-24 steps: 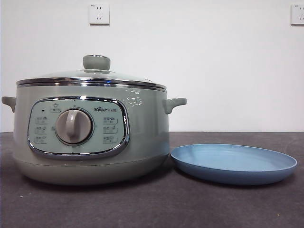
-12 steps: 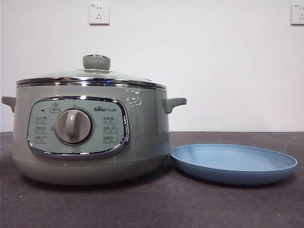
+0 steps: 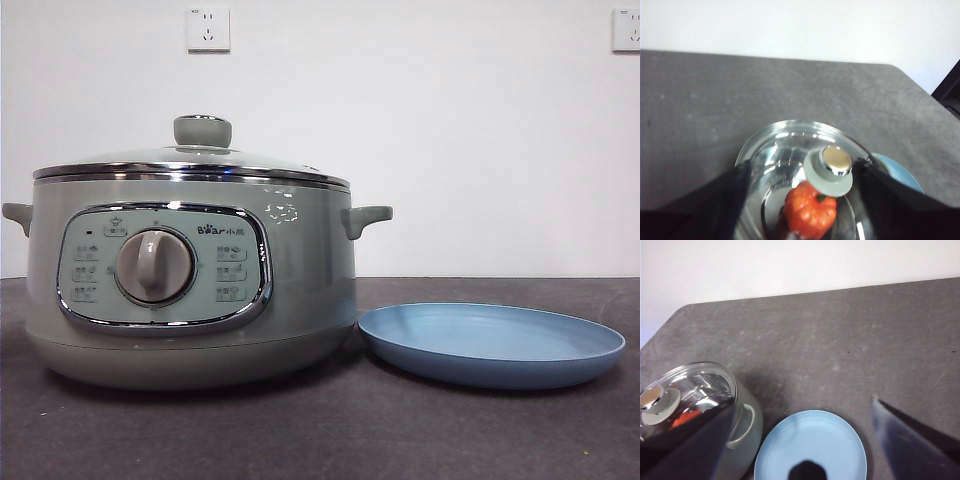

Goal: Take the pumpkin out from the steamer,put the pumpkin in the blue plate,close the lid

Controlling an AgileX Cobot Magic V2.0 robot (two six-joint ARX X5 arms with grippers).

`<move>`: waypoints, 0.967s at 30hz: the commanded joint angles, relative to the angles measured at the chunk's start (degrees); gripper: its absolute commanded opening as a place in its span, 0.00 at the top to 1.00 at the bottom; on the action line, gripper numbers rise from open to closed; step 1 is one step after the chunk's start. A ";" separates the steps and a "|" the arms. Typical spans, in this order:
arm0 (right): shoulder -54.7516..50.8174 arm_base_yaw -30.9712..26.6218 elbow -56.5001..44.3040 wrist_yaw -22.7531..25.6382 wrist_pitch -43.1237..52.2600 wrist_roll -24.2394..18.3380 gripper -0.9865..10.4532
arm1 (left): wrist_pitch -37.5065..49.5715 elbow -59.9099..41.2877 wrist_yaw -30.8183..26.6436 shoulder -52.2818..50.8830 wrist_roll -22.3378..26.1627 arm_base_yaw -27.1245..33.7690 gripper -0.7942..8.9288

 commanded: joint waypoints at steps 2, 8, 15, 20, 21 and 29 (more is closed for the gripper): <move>0.24 -0.04 0.13 -0.13 0.33 -0.02 0.50 | 1.25 2.29 -0.07 2.43 0.28 -2.99 0.44; 1.22 1.05 0.13 -0.11 -0.61 0.35 0.50 | -1.90 9.55 -2.91 10.62 1.66 -9.81 0.44; 1.99 1.51 0.13 -0.11 -0.85 0.31 0.50 | -4.02 15.56 -9.88 20.90 5.14 -17.99 0.44; 2.36 1.51 0.13 -0.07 -1.62 0.24 0.50 | -3.67 16.11 -14.10 27.08 5.53 -21.33 0.44; 2.36 1.51 0.13 -0.07 -1.84 0.15 0.50 | -3.65 16.11 -14.47 28.13 5.75 -21.73 0.44; 2.56 1.51 0.13 -0.07 -2.16 0.13 0.50 | -4.11 16.11 -18.45 34.53 8.28 -25.11 0.44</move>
